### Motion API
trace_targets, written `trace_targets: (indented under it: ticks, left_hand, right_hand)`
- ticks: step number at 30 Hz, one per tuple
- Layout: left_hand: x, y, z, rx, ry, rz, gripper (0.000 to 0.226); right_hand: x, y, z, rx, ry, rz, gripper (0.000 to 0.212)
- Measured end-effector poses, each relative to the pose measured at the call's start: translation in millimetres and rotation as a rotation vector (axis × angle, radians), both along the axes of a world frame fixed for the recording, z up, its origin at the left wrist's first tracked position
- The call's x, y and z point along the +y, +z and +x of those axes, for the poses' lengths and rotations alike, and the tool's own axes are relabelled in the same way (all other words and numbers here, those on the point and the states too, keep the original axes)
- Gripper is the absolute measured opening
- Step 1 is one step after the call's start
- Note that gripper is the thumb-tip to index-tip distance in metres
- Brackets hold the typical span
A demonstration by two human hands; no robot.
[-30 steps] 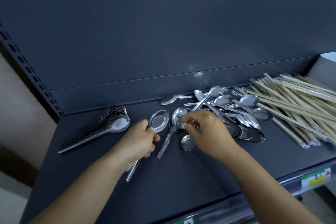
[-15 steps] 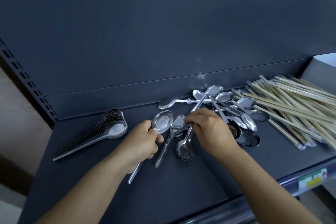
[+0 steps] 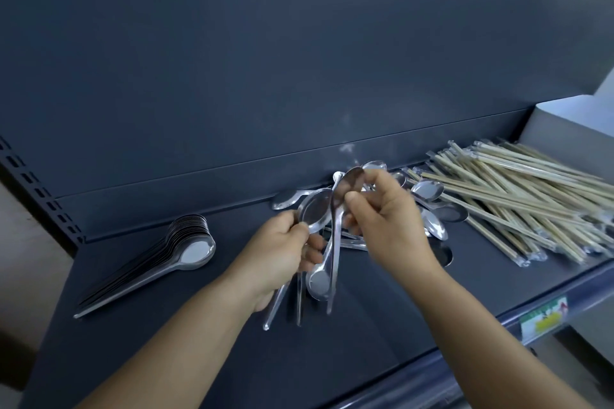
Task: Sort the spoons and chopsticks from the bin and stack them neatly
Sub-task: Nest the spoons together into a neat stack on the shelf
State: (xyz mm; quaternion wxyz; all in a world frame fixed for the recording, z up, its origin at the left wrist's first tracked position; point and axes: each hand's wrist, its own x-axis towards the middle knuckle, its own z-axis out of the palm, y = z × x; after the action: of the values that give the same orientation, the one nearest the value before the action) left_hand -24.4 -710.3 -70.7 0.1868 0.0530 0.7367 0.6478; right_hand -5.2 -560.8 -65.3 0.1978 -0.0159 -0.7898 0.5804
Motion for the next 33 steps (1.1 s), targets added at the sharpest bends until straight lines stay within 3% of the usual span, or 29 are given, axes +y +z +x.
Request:
trace_targets:
  ticks: [5, 14, 22, 25, 27, 33]
  left_hand:
    - [12, 5, 8, -0.052, -0.063, 0.099, 0.024]
    - [45, 7, 20, -0.216, -0.163, 0.231, 0.030]
    - [54, 5, 10, -0.008, -0.131, -0.107, 0.023]
    - [49, 5, 1, 0.034, -0.106, -0.187, 0.021]
    - [46, 3, -3, 0.040, -0.106, -0.224, 0.023]
    - [44, 0, -6, 0.071, -0.145, -0.282, 0.024]
  right_hand:
    - [-3, -15, 4, -0.092, -0.096, -0.002, 0.011]
    - [14, -19, 21, -0.152, -0.193, 0.026, 0.016]
    - [57, -24, 29, -0.172, -0.292, 0.302, 0.008]
    - [76, -28, 34, -0.324, -0.302, 0.587, 0.037]
    - [78, -31, 34, -0.389, -0.268, 0.692, 0.044]
    - [76, -36, 27, -0.359, -0.285, 0.717, 0.023]
